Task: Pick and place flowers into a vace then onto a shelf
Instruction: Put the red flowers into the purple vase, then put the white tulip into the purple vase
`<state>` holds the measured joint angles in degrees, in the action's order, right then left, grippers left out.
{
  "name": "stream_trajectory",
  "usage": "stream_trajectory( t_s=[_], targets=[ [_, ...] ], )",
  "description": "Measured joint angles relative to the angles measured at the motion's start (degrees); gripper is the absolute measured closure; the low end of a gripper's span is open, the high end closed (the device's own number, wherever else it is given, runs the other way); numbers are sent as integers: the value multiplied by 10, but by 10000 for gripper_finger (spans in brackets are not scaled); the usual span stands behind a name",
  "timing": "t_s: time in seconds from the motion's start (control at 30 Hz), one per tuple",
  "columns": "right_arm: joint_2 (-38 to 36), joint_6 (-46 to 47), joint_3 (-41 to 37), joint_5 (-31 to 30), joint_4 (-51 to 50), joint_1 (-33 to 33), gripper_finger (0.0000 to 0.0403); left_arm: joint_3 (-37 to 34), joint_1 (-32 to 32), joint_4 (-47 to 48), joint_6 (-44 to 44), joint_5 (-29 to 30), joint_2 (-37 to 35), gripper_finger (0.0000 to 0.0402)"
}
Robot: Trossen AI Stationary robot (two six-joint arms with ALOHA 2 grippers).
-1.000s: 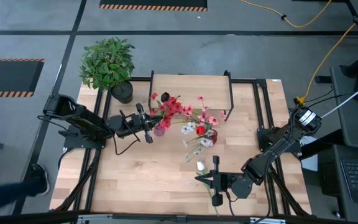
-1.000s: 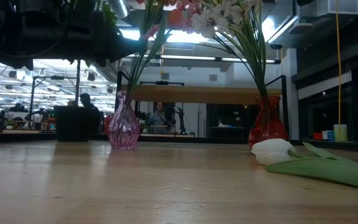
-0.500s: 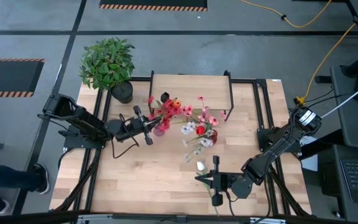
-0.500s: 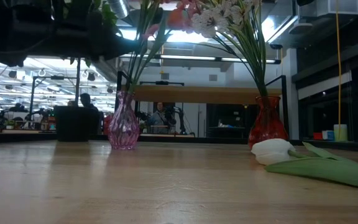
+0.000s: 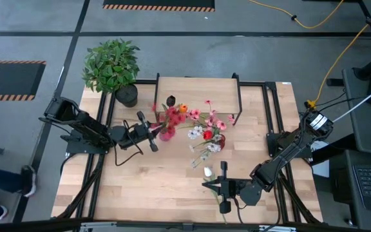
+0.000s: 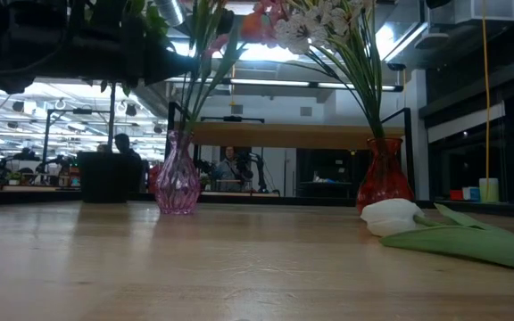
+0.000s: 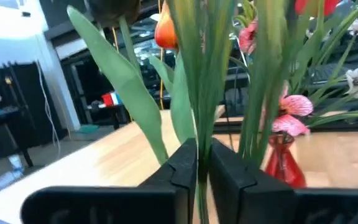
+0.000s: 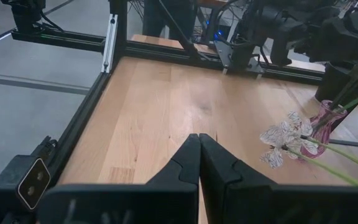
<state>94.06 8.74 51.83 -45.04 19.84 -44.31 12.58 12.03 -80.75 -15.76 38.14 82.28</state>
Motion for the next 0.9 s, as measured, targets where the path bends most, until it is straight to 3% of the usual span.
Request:
stream_trajectory(
  t_s=[0.23,0.57,0.9],
  targets=[
    [0,0,0,0,0,0,399,0,0,6,39,2,0,309],
    [0,0,0,0,0,0,399,0,14,5,22,37,0,219],
    [0,0,0,0,0,0,399,0,78,2,-76,184,-2,212]
  ],
)
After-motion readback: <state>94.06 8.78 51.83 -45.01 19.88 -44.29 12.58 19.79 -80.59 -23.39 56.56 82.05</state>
